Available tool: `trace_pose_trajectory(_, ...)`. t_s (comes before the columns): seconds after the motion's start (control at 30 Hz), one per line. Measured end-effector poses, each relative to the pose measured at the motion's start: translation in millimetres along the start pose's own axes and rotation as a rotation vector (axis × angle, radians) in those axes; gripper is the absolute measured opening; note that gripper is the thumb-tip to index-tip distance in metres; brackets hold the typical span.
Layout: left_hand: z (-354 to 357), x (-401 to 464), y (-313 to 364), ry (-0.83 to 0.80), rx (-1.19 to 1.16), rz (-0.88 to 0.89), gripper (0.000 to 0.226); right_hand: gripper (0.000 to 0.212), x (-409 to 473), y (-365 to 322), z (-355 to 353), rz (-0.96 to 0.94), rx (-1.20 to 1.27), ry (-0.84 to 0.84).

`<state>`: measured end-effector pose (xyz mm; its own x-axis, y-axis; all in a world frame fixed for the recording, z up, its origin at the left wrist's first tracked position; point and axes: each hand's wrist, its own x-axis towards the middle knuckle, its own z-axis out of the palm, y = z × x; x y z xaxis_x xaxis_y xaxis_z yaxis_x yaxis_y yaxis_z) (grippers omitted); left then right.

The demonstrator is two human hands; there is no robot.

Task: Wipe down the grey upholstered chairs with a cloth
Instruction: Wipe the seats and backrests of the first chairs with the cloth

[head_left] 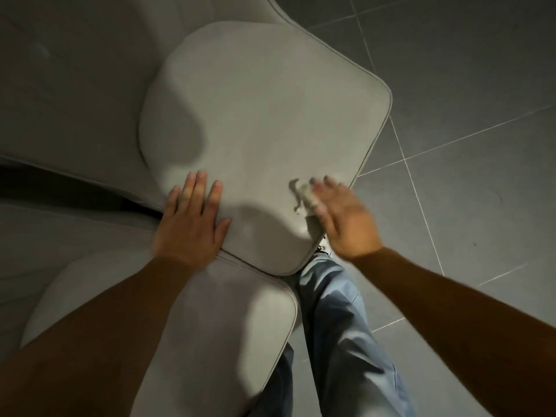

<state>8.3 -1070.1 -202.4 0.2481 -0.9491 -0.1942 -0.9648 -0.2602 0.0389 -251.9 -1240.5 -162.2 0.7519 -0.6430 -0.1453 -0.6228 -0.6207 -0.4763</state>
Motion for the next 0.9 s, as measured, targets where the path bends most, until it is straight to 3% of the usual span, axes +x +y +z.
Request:
trace_pose_trajectory(0.2,-5,0,-1,-0.004,-0.04,0.002,0.066,0.041,-73,-60,64,-0.161,-0.036,-0.147)
trace_pose_trajectory(0.3,-9,0,0,-0.002,-0.065,-0.002,0.063,0.039,-85,-89,61,-0.133,0.19,-0.202)
trace_pose_trajectory(0.37,-12,-2,-2,0.01,-0.099,0.005,0.059,0.042,-72,-97,45,0.09,0.37,-0.079)
trace_pose_trajectory(0.43,-17,-4,-9,0.031,-0.121,0.037,0.053,0.041,-49,-95,28,0.243,0.387,0.116)
trace_pose_trajectory(0.5,-25,-1,-18,0.04,-0.135,0.047,0.048,0.042,-18,-91,14,0.213,0.293,0.266)
trace_pose_trajectory(0.57,-38,8,-25,0.033,-0.165,-0.01,0.052,0.041,21,-88,6,0.114,0.231,0.305)
trace_pose_trajectory(0.63,-52,22,-34,0.025,-0.137,-0.068,0.058,0.04,55,-85,10,-0.011,0.147,0.245)
trace_pose_trajectory(0.77,-76,57,-62,-0.035,-0.038,-0.152,0.071,0.057,55,-88,50,-0.352,-0.257,-0.32)
trace_pose_trajectory(0.9,-88,68,-73,-0.132,-0.005,-0.087,0.061,0.047,18,-76,71,-0.557,-0.386,-0.328)
